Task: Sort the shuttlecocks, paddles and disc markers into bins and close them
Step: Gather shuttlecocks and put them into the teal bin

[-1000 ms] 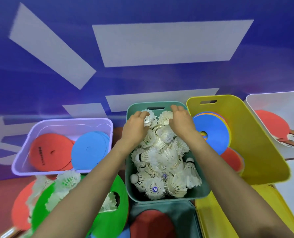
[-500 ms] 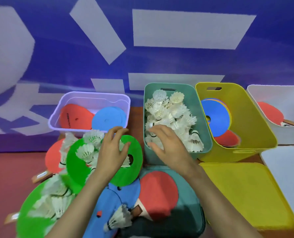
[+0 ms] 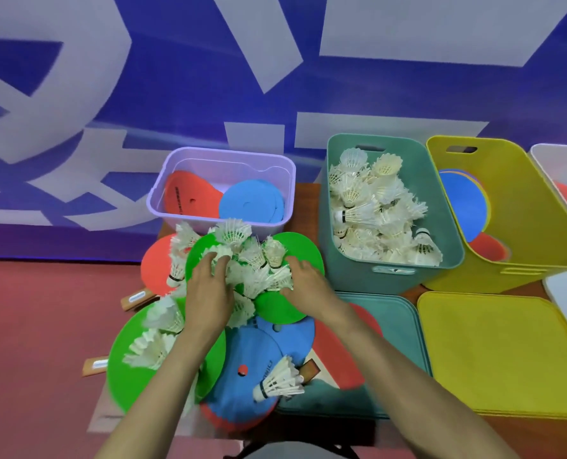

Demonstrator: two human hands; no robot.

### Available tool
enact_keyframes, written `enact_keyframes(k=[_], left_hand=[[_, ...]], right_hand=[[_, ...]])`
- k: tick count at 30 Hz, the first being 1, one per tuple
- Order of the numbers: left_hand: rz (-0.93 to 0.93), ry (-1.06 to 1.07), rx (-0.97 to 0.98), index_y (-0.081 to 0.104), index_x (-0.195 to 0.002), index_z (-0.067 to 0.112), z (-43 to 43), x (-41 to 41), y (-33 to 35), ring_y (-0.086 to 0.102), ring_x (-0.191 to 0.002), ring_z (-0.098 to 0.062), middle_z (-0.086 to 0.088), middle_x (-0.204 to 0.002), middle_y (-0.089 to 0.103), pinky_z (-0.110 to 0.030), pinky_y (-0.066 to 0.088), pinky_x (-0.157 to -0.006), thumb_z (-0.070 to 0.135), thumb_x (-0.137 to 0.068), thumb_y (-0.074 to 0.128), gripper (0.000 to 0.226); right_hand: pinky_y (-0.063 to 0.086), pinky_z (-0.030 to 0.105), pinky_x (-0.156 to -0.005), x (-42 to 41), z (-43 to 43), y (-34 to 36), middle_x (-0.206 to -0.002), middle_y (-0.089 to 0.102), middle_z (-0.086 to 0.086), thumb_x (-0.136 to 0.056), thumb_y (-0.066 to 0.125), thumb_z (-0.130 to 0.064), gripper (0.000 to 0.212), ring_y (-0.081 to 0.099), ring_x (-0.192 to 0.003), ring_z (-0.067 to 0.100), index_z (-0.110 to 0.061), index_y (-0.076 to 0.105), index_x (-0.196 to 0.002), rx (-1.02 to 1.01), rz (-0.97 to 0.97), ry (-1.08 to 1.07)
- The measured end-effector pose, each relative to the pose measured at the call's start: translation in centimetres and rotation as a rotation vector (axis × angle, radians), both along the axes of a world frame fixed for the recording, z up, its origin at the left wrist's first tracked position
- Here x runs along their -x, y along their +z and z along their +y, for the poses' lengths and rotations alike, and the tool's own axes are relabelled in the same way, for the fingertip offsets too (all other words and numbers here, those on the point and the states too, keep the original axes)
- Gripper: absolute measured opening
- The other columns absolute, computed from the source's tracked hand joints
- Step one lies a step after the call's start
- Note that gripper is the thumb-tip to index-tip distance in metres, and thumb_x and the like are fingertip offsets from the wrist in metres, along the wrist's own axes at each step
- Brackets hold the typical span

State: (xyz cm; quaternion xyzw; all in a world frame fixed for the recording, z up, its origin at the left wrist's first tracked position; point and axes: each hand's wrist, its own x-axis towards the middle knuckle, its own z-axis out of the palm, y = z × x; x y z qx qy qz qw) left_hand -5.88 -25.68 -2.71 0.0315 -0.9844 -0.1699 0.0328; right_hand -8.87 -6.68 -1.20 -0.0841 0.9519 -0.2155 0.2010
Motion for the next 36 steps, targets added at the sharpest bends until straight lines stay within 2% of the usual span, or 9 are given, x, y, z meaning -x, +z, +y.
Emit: enact_keyframes(k=[5, 10, 13, 15, 18, 22, 26, 31, 36], left_hand=[[-0.058, -0.041, 0.081, 0.054, -0.122, 0.005, -1.2, 1.2, -0.7, 0.053, -0.104, -0.035, -0.016, -0.106, 0.063, -0.041, 0.041, -0.083, -0.007, -0.071, 0.061, 0.052], [-0.133, -0.065, 0.147, 0.046, -0.128, 0.015, -1.6, 1.0, -1.9, 0.051, -0.113, -0.027, -0.006, -0.118, 0.060, -0.036, 0.035, -0.089, 0.006, -0.088, 0.051, 0.041], [-0.137, -0.050, 0.118, 0.053, -0.120, 0.014, -1.9, 0.8, -2.1, 0.057, -0.104, -0.027, -0.006, -0.110, 0.066, -0.037, 0.037, -0.087, 0.005, -0.087, 0.051, 0.034], [-0.087, -0.028, 0.060, 0.061, -0.109, 0.012, -1.9, 0.9, -1.5, 0.062, -0.094, -0.028, -0.007, -0.098, 0.069, -0.037, 0.037, -0.084, 0.002, -0.084, 0.054, 0.028], [0.083, -0.036, -0.045, 0.063, -0.094, 0.013, -1.6, 0.5, 0.1, 0.062, -0.078, -0.027, -0.003, -0.080, 0.067, -0.036, 0.036, -0.077, 0.007, -0.087, 0.056, 0.012], [0.294, -0.098, -0.132, 0.061, -0.092, 0.016, 0.4, 0.0, 3.5, 0.059, -0.078, -0.023, 0.002, -0.081, 0.065, -0.031, 0.031, -0.077, 0.019, -0.091, 0.050, 0.012], [0.437, -0.216, -0.280, 0.065, -0.097, 0.012, 3.5, 0.8, 6.7, 0.054, -0.087, -0.019, -0.003, -0.090, 0.065, -0.023, 0.035, -0.081, 0.026, -0.091, 0.049, 0.022], [0.483, -0.225, -0.353, 0.064, -0.096, 0.011, 8.1, 2.7, 9.2, 0.056, -0.084, -0.017, -0.003, -0.090, 0.068, -0.025, 0.040, -0.076, 0.024, -0.089, 0.057, 0.016], [0.388, -0.347, -0.280, 0.062, -0.098, 0.015, 13.9, 5.4, 11.0, 0.060, -0.083, -0.028, -0.005, -0.086, 0.068, -0.034, 0.041, -0.071, 0.032, -0.093, 0.044, 0.024]], right_hand=[[0.042, 0.038, -0.090, 0.4, -1.8, -1.9, -0.123, 0.051, 0.019, -0.087, 0.058, -0.014, 0.056, 0.050, -0.115, 0.036, -0.012, 0.033, -0.138, 0.019, -0.038, -0.114], [0.049, 0.038, -0.078, -0.3, -2.8, -2.8, -0.107, 0.061, 0.013, -0.088, 0.050, -0.006, 0.037, 0.058, -0.098, 0.032, -0.018, 0.052, -0.122, 0.099, 0.052, -0.202], [0.049, 0.036, -0.074, -0.9, -2.9, -2.6, -0.102, 0.064, 0.011, -0.089, 0.052, -0.008, 0.028, 0.060, -0.094, 0.031, -0.017, 0.057, -0.115, 0.147, 0.108, -0.224], [0.050, 0.037, -0.074, -1.1, -2.6, -1.8, -0.102, 0.063, 0.009, -0.089, 0.052, -0.010, 0.025, 0.060, -0.092, 0.030, -0.015, 0.059, -0.113, 0.169, 0.183, -0.238], [0.049, 0.039, -0.071, -1.3, -1.7, 0.3, -0.100, 0.062, 0.007, -0.090, 0.050, -0.010, 0.023, 0.060, -0.088, 0.029, -0.015, 0.059, -0.111, 0.189, 0.345, -0.234], [0.052, 0.043, -0.070, -1.8, 0.1, 3.6, -0.097, 0.062, 0.002, -0.089, 0.056, -0.010, 0.019, 0.062, -0.081, 0.024, -0.014, 0.061, -0.107, 0.350, 0.513, -0.234], [0.055, 0.038, -0.071, -2.1, 2.0, 6.5, -0.097, 0.061, -0.008, -0.089, 0.058, -0.011, 0.019, 0.058, -0.078, 0.004, -0.016, 0.063, -0.107, 0.514, 0.621, -0.296], [0.053, 0.030, -0.072, -1.1, 6.4, 9.0, -0.098, 0.064, -0.002, -0.089, 0.056, -0.007, 0.018, 0.061, -0.075, 0.006, -0.014, 0.063, -0.105, 0.598, 0.769, -0.429], [0.055, 0.038, -0.074, 1.1, 13.5, 9.5, -0.098, 0.067, 0.004, -0.091, 0.053, -0.010, 0.018, 0.067, -0.083, 0.015, -0.018, 0.061, -0.105, 0.544, 0.749, -0.577]])
